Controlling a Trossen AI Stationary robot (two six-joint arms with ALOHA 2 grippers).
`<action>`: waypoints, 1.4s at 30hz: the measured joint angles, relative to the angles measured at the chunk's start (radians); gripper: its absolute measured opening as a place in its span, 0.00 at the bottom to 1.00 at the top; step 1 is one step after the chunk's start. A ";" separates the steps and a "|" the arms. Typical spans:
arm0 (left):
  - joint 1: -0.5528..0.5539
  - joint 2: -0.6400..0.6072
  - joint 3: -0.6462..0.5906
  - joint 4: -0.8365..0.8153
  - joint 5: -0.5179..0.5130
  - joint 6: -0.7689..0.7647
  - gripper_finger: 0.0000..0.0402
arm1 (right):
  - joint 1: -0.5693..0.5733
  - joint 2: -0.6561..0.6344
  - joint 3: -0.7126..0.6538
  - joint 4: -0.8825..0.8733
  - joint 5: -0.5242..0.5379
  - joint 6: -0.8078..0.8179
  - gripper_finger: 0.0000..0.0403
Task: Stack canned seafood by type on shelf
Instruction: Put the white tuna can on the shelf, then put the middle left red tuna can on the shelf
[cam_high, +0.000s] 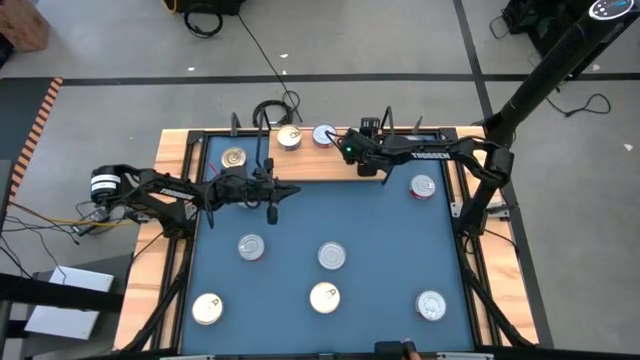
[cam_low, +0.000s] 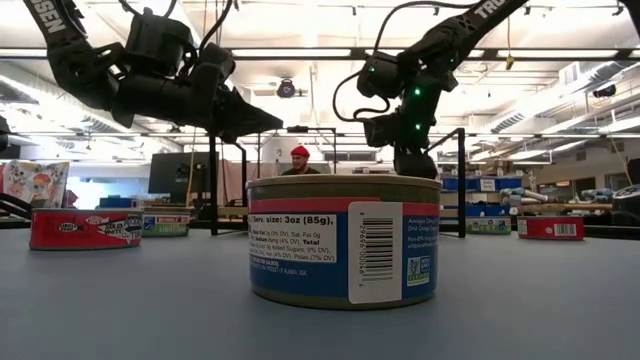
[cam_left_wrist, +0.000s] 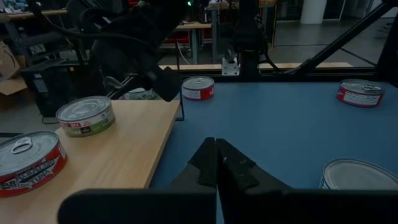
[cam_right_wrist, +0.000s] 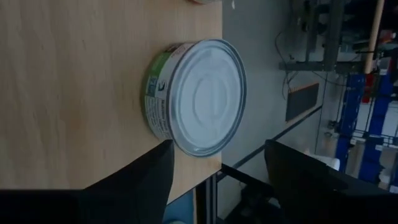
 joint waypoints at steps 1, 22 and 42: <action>0.000 0.000 0.000 0.000 0.000 0.000 0.00 | 0.003 0.000 0.004 -0.007 0.000 0.004 0.64; 0.000 -0.005 0.000 -0.003 0.098 -0.003 0.00 | 0.209 -0.010 0.216 -0.083 -0.231 0.222 0.24; -0.001 -0.025 0.003 -0.097 0.123 -0.003 0.00 | 0.305 -0.010 0.012 0.437 -0.502 0.374 0.01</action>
